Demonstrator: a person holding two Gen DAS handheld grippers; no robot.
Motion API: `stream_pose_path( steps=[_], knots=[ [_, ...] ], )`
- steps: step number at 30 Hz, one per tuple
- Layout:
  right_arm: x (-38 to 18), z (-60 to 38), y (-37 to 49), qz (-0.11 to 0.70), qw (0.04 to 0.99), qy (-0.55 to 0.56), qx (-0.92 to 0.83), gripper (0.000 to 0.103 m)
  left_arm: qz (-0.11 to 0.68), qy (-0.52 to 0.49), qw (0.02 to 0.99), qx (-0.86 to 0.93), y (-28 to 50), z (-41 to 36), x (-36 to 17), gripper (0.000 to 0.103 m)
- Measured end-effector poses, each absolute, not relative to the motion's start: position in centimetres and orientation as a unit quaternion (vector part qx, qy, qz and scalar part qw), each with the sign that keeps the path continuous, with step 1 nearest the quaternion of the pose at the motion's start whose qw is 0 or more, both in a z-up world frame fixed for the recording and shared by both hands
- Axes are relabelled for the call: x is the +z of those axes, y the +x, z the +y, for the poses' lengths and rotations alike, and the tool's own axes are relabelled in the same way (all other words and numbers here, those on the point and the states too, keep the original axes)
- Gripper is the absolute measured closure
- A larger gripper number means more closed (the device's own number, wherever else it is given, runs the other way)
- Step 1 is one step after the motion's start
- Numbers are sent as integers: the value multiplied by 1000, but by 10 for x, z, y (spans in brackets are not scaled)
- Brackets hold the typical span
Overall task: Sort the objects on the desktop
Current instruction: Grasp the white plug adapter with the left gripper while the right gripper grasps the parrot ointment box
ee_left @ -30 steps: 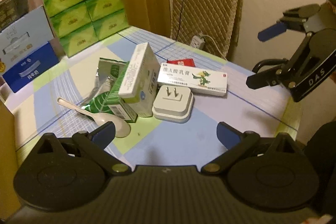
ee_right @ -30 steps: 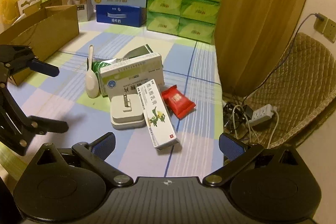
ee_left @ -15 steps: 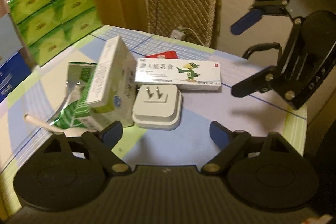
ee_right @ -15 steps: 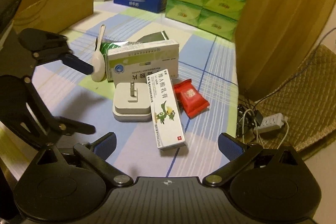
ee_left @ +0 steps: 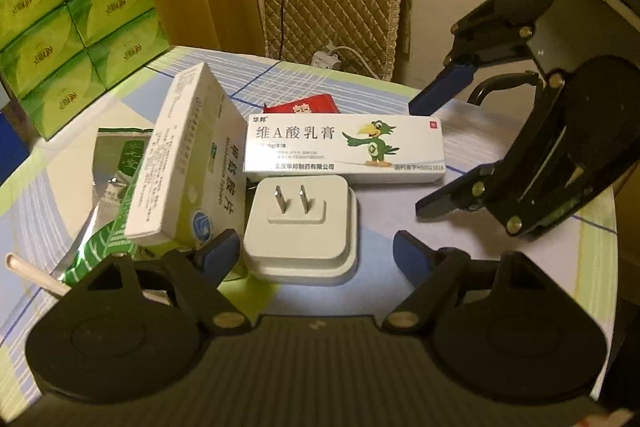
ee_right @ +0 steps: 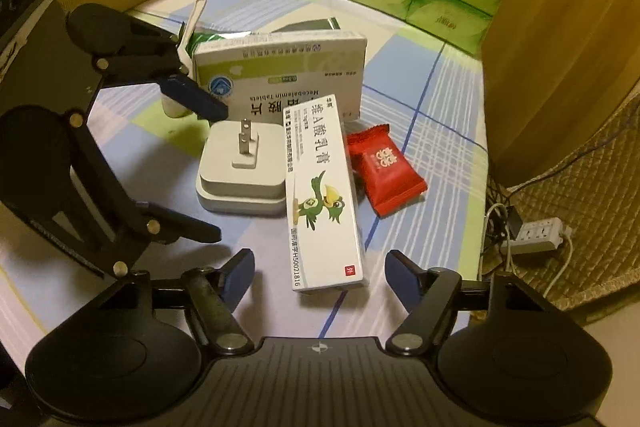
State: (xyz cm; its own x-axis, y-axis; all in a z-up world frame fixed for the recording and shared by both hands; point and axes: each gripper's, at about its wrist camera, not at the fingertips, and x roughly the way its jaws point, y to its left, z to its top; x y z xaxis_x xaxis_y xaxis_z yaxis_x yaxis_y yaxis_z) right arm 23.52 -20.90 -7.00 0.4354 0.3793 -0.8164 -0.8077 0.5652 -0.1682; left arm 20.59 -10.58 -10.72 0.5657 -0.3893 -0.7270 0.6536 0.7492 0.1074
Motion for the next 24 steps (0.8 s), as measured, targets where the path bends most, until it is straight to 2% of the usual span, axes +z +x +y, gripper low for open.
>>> stream_pose_path(
  steps=[5,8,9,15,19,24],
  knots=[
    [-71,-209,238,378,800,-277,374,41,358,188,864,-301,212,-109,-111,24],
    [-71,-206,238,377,801,-277,374,43,360,185,866,-293,213,-108,-109,35],
    [-71,-205,238,377,800,-278,375,44,359,185,870,-284,212,-107,-108,43],
    [-70,-198,236,374,800,-285,373,61,375,183,867,-273,198,-96,-101,44],
    [-67,-197,232,392,793,-281,373,64,393,171,866,-256,172,-84,-96,44],
    [-61,-211,233,475,767,-195,384,67,399,158,871,-238,141,-67,-93,43]
  ],
)
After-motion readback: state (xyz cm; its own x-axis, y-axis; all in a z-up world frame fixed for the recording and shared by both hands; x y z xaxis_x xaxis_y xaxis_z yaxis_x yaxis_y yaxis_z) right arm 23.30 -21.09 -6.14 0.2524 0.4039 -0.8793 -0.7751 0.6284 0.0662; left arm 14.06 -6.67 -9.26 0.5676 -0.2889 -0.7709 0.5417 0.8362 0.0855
